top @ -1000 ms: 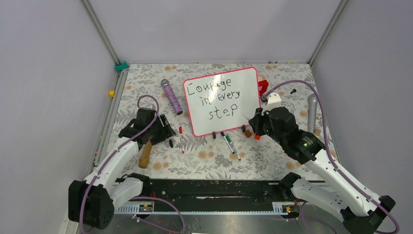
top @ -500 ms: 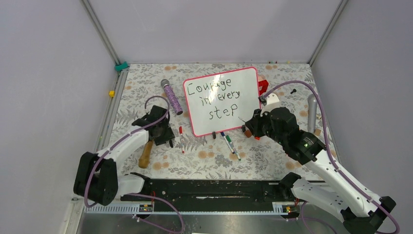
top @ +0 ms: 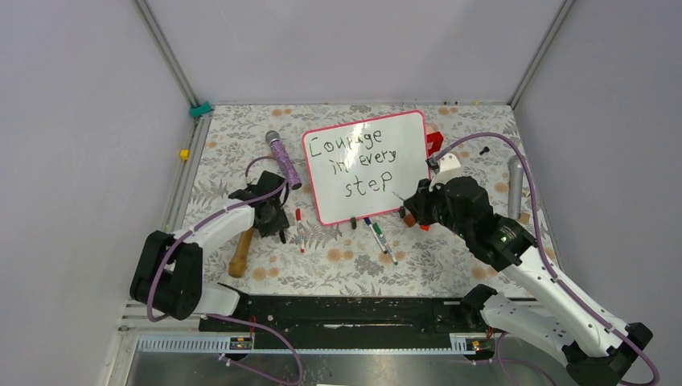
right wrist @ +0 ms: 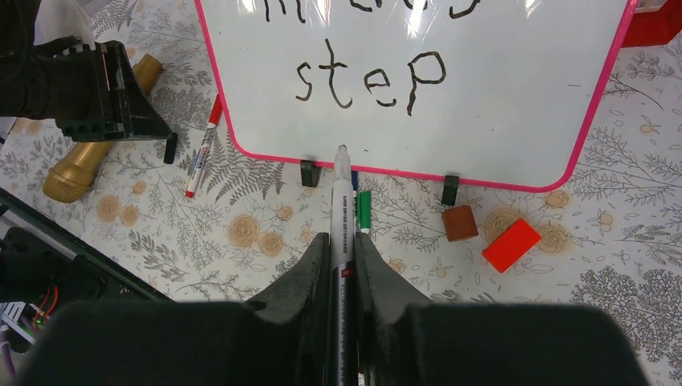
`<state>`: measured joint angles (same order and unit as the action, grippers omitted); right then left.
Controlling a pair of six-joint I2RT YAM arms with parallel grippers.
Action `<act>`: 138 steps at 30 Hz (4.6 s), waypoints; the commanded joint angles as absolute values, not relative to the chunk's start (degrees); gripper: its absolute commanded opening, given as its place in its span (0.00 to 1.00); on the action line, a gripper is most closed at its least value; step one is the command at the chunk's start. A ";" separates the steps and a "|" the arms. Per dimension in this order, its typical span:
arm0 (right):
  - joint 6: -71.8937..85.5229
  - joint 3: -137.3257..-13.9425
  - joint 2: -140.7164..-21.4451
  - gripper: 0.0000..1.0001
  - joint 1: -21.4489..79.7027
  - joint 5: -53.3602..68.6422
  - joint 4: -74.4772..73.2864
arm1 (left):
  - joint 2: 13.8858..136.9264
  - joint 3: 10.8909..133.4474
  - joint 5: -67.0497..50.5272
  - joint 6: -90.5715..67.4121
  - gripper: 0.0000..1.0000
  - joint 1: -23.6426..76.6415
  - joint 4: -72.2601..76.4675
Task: Write a sentence on the whiteboard
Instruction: Close the whiteboard marker at the center of the board.
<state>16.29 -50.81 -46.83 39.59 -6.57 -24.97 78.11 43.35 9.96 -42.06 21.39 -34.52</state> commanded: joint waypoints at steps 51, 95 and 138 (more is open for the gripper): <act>3.43 -54.72 -73.85 0.00 69.26 -18.73 16.52 | 57.43 47.39 -21.12 -77.47 0.00 10.72 -28.42; 3.91 -56.21 -79.02 0.00 69.46 -21.28 16.50 | 56.48 44.33 -24.73 -78.39 0.00 7.93 -26.73; 3.82 -57.76 -81.85 0.00 69.38 -20.64 16.97 | 58.62 42.41 -26.71 -79.06 0.00 7.89 -23.48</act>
<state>4.29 -54.54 -80.86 68.90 -19.97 14.44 58.63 42.94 -24.97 -76.69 8.16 -25.61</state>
